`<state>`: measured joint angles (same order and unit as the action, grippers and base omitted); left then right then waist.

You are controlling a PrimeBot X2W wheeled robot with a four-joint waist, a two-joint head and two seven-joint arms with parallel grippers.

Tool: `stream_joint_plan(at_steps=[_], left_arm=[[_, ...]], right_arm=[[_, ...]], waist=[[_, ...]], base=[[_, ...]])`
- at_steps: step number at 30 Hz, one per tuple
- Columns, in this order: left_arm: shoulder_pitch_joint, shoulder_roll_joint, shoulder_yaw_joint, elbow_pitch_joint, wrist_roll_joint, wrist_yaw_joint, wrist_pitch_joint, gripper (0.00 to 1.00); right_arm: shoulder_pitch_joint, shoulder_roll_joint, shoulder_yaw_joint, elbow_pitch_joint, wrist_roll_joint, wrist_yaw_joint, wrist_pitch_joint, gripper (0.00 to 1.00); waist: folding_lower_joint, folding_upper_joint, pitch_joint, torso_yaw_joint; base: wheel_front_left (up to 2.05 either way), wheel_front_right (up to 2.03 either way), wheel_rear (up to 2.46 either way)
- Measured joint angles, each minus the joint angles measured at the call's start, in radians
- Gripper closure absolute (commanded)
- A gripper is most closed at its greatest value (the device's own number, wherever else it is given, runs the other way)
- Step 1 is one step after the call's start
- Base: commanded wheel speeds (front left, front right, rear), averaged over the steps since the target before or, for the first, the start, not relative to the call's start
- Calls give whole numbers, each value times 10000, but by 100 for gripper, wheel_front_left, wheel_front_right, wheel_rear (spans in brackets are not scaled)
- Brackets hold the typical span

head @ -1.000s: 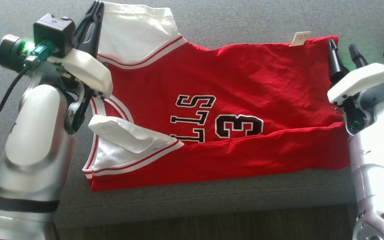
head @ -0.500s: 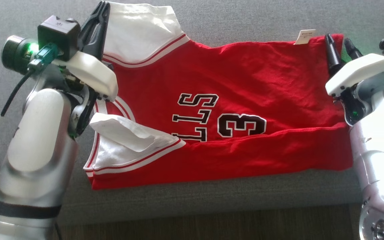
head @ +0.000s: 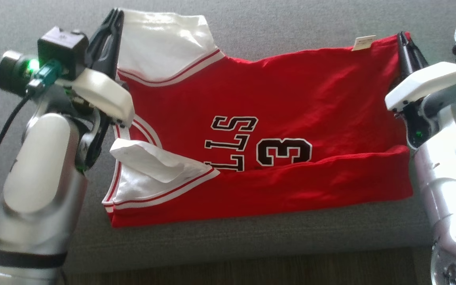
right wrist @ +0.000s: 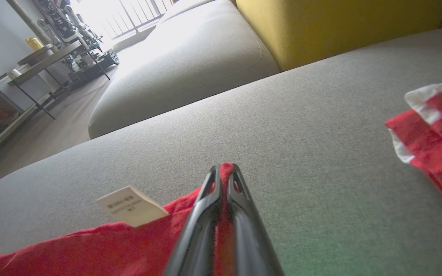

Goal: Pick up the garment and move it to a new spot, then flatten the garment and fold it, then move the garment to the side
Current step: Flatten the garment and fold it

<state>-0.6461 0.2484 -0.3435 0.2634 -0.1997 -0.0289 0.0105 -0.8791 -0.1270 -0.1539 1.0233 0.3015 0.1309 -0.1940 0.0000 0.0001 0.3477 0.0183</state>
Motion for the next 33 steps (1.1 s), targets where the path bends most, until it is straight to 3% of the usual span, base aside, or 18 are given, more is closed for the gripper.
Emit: stream_joint_plan(at_steps=[12,20,33], left_arm=[[1277,472,61,-665,-372,81,176,100],[2143,784,-10,-1147,-499,21,558,100],[3656,1557,-364,-1812,-537,-165,1214,100]], right_arm=[[1655,-318,1559,-1039,545,0,-176,100],[2572,-888,1795,-1747,876,0,-25,100],[4288,-1273,1791,-3398,1124,0,1595,100]], waist=[[0,0,-835,-65],[0,0,-1259,116],[0,0,-1817,241]], base=[[0,0,0],[0,0,0],[0,0,0]])
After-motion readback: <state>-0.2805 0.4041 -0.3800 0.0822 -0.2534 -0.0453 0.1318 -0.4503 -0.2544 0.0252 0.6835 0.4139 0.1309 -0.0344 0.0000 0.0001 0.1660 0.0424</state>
